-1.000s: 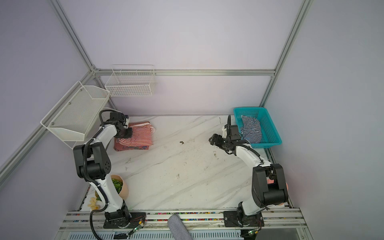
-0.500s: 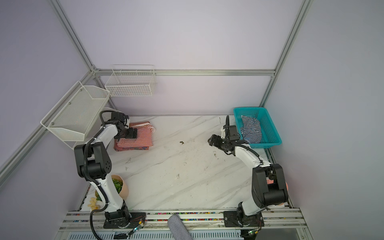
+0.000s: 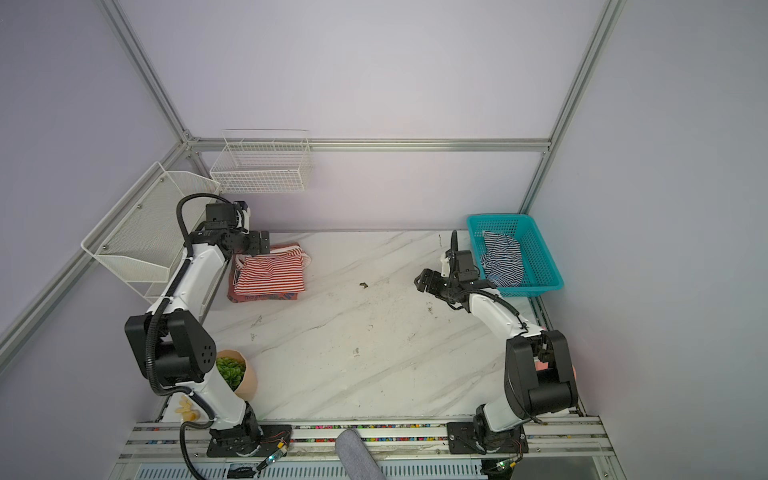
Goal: Fold and stack the tank tops
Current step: 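Lower the tank top onto the red T-shirt and open the left gripper, then raise the left gripper off the stack while the right reaches into the teal basket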
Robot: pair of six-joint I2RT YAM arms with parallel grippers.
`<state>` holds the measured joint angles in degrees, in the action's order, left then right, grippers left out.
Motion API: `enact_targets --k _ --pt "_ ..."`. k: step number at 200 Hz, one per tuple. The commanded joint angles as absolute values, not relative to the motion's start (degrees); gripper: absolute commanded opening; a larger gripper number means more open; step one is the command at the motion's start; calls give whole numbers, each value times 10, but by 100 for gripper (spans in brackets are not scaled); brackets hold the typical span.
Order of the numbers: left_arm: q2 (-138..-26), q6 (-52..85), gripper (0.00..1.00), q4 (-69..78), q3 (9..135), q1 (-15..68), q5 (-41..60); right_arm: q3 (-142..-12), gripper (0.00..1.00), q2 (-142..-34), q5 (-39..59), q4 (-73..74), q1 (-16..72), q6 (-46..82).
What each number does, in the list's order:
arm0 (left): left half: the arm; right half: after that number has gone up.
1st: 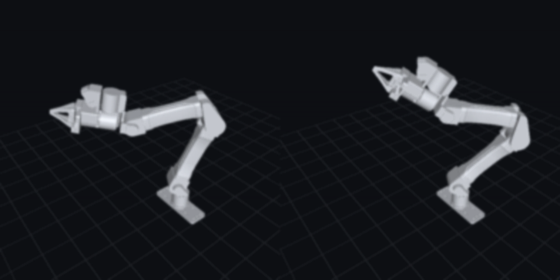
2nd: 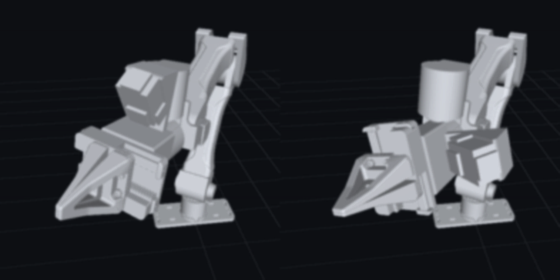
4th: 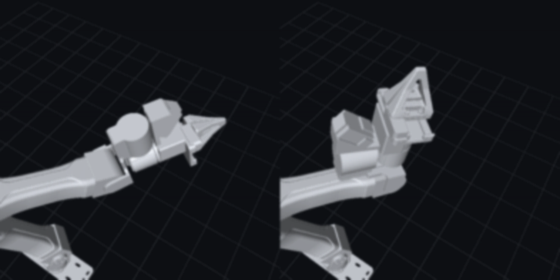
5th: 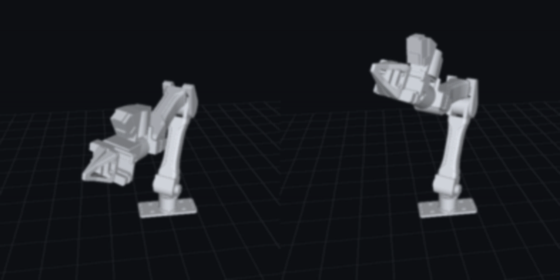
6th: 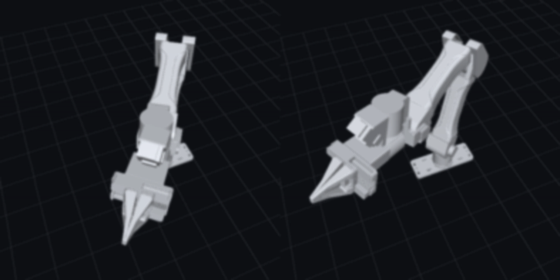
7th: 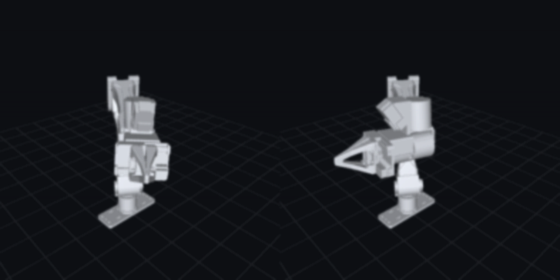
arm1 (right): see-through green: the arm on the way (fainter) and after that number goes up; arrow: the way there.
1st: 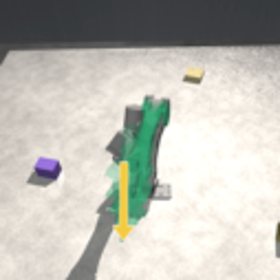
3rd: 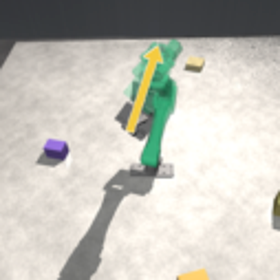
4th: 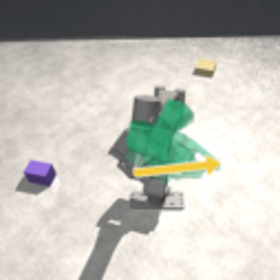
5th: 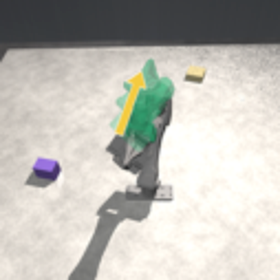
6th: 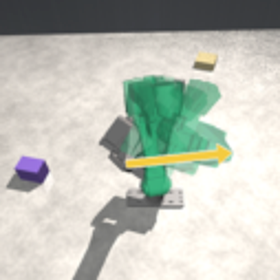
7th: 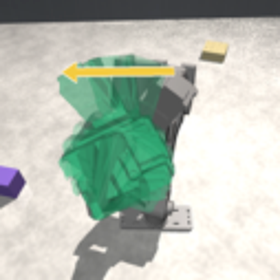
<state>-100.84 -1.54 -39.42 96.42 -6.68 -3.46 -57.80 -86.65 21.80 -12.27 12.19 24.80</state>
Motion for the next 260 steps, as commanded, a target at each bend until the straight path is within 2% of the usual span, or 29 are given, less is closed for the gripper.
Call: enact_targets --k 1,51,118,174,225,260 --pt "-1003 12 100 -399 994 -53 -25 -567 88 -847 213 -120 125 251" --pt "-1028 84 100 -418 947 -17 0 -561 88 -850 220 -110 126 252" --pt "-1149 96 100 -450 997 -22 -116 -558 89 -849 215 -112 126 254" --pt "-1185 93 100 -410 990 -48 -79 -567 88 -841 209 -128 127 257" --pt "-1114 109 100 -401 1007 -39 10 -655 90 -833 138 -190 121 244" --pt "-1028 113 100 -370 984 9 19 -767 88 -870 80 -248 62 219"
